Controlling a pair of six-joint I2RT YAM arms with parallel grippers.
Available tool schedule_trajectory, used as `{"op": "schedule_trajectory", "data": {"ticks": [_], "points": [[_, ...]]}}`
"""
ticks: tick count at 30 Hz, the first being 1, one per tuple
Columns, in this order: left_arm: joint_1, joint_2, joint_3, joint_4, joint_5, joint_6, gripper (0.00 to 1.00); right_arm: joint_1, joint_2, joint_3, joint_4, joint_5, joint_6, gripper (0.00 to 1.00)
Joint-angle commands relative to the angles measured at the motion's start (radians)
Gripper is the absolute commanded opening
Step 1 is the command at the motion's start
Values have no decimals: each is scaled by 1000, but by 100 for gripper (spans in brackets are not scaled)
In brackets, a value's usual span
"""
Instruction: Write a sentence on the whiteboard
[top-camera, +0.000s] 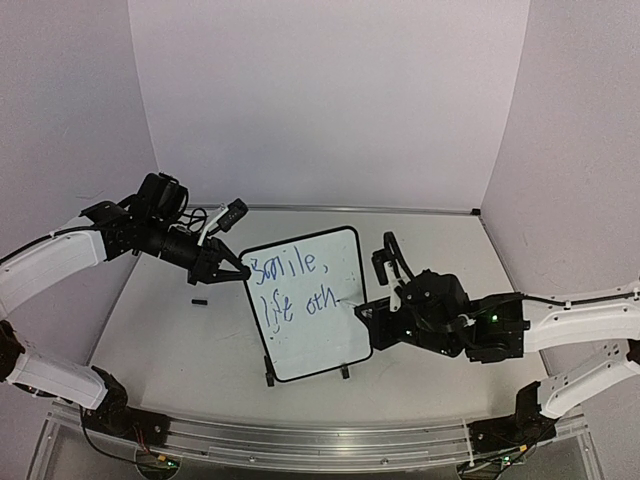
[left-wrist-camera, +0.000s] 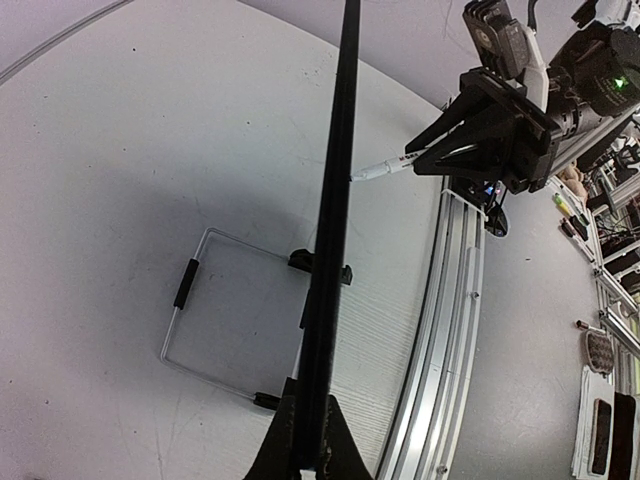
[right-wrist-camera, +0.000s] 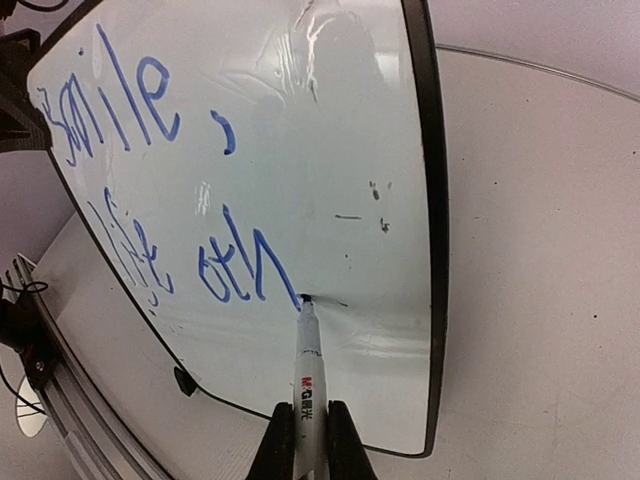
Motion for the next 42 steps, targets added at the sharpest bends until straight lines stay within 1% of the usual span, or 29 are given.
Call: {"op": "schedule_trajectory", "data": {"ticks": [1,12,21,32,42], "points": [[6,5,10,29,-60,24,0,-4,-48,13,-7,85,9,0],[7,9,10,27,-62,24,0,-4,-19,51,11,73,-41,0],[7,6,10,28,-62,25,0,-4,2,57,28,55,-48,0],[7,4,10,28,-63,26,0,-4,15,12,-1,7,27,0],[7,3,9,28,-64,26,0,-4,10,7,-48,10,50,0]]}}
